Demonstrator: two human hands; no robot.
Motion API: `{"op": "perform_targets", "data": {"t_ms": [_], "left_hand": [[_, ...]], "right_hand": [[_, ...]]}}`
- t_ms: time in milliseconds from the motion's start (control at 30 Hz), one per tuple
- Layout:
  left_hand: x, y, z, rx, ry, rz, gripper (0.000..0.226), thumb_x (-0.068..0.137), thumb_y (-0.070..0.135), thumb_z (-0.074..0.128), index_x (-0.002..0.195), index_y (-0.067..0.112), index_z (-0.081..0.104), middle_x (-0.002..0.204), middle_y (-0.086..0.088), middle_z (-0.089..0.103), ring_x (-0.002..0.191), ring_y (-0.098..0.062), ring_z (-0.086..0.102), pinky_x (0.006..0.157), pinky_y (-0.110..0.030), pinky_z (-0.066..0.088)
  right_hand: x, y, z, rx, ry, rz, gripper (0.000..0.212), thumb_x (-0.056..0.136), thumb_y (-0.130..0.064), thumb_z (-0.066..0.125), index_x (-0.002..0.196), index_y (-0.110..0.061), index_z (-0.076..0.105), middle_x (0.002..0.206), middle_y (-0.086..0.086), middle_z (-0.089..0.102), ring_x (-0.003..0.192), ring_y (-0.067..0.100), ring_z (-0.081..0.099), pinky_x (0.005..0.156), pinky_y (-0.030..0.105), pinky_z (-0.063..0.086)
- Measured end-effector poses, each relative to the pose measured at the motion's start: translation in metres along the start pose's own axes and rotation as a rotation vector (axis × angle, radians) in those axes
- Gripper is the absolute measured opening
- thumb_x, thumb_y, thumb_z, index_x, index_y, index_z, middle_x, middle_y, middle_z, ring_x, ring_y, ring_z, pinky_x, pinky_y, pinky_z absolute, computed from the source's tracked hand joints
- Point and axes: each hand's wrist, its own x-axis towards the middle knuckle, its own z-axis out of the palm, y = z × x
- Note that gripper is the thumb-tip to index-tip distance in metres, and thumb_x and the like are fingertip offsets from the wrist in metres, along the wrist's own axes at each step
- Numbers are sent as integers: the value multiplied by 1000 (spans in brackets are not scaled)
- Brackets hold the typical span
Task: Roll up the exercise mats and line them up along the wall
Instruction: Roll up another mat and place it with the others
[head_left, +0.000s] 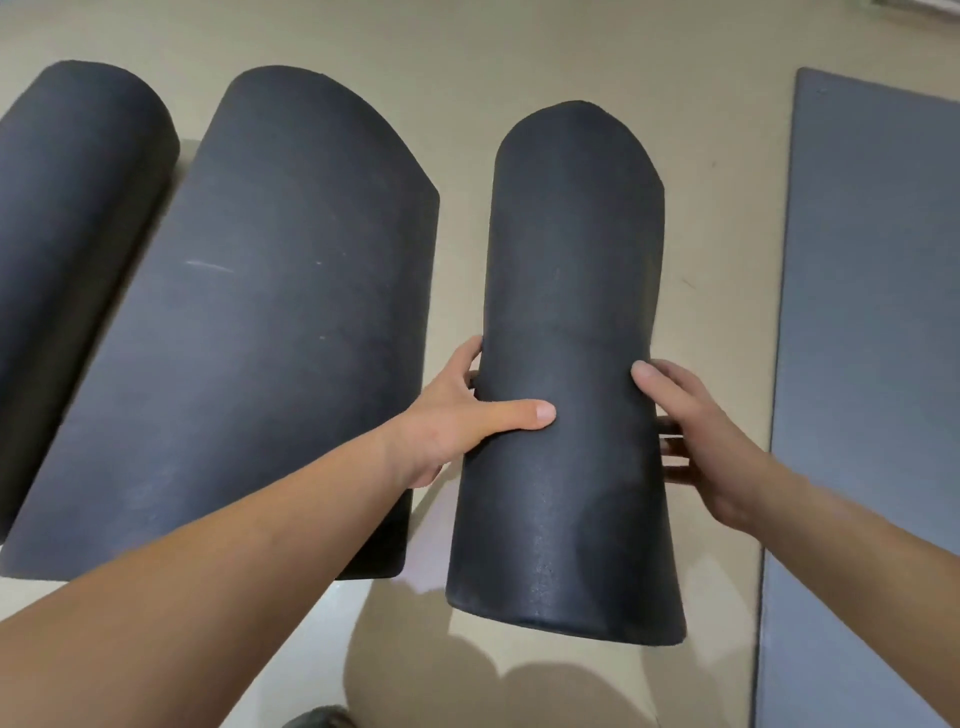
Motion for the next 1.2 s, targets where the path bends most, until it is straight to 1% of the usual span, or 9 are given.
{"op": "perform_targets", "data": {"t_ms": [133, 300, 400, 467, 633, 767, 900, 1067, 1200], "left_hand": [[7, 0, -5, 108, -56, 8, 98, 66, 34, 101, 148, 47, 49, 137, 10, 65, 115, -9, 72, 106, -39, 56], [-16, 46, 13, 689, 161, 215, 82, 77, 50, 83, 148, 38, 44, 137, 22, 50, 123, 0, 52, 104, -20, 43], [-33, 51, 55, 1006, 182, 182, 114, 65, 89, 63, 153, 23, 33, 154, -4, 38, 144, -28, 39, 112, -45, 45], [-34, 41, 60, 1097, 155, 114, 141, 55, 99, 62, 163, 25, 9, 170, -5, 14, 158, -31, 18, 116, -52, 42], [-37, 24, 15, 876, 175, 110, 150, 47, 94, 76, 166, 34, 7, 169, 13, 18, 157, -10, 21, 120, -46, 40], [-47, 16, -19, 792, 205, 0, 149, 49, 86, 77, 168, 34, 2, 165, 16, 23, 155, -6, 19, 123, -39, 31], [-52, 20, -13, 803, 259, -50, 135, 56, 81, 73, 166, 34, 10, 150, 9, 34, 147, -18, 33, 116, -37, 37], [-48, 16, 3, 670, 254, -20, 152, 45, 93, 75, 167, 40, 2, 158, 13, 39, 148, -15, 37, 119, -44, 40], [-31, 9, 6, 278, 83, -39, 106, 61, 57, 99, 151, 40, 43, 133, 25, 66, 118, 3, 66, 105, -30, 56]], "right_hand": [[-8, -4, -22, -167, -52, 1, 89, 72, -72, 75, 150, -59, 35, 127, -5, 66, 115, 23, 66, 99, 55, 56], [-11, -10, -2, -184, -36, -78, 90, 72, -67, 77, 148, -56, 30, 111, 4, 69, 94, 15, 73, 72, 35, 62], [-10, -10, 5, -121, -25, -136, 82, 76, -59, 78, 145, -53, 34, 96, 2, 68, 74, 5, 74, 56, 20, 55], [-8, -8, 5, -121, -17, -156, 72, 80, -62, 74, 143, -55, 38, 95, 2, 64, 83, 10, 73, 62, 24, 56], [1, -2, 3, -94, -45, -161, 88, 75, -72, 81, 147, -69, 31, 144, -7, 48, 136, 20, 54, 92, 42, 61], [12, -3, 25, 85, -195, 110, 136, 61, -66, 93, 163, -55, 3, 156, -7, 49, 130, 25, 64, 84, 52, 65], [19, 4, 46, 183, -380, 207, 77, 78, -70, 80, 142, -31, 64, 136, -2, 72, 124, 24, 70, 114, 51, 49], [16, -6, 48, 88, -316, 139, 76, 73, -79, 76, 134, -32, 71, 128, -4, 76, 121, 24, 71, 114, 49, 47], [0, -46, 33, -151, -82, 44, 76, 70, -76, 78, 129, -29, 69, 116, -10, 78, 105, 18, 75, 87, 41, 56]]}}
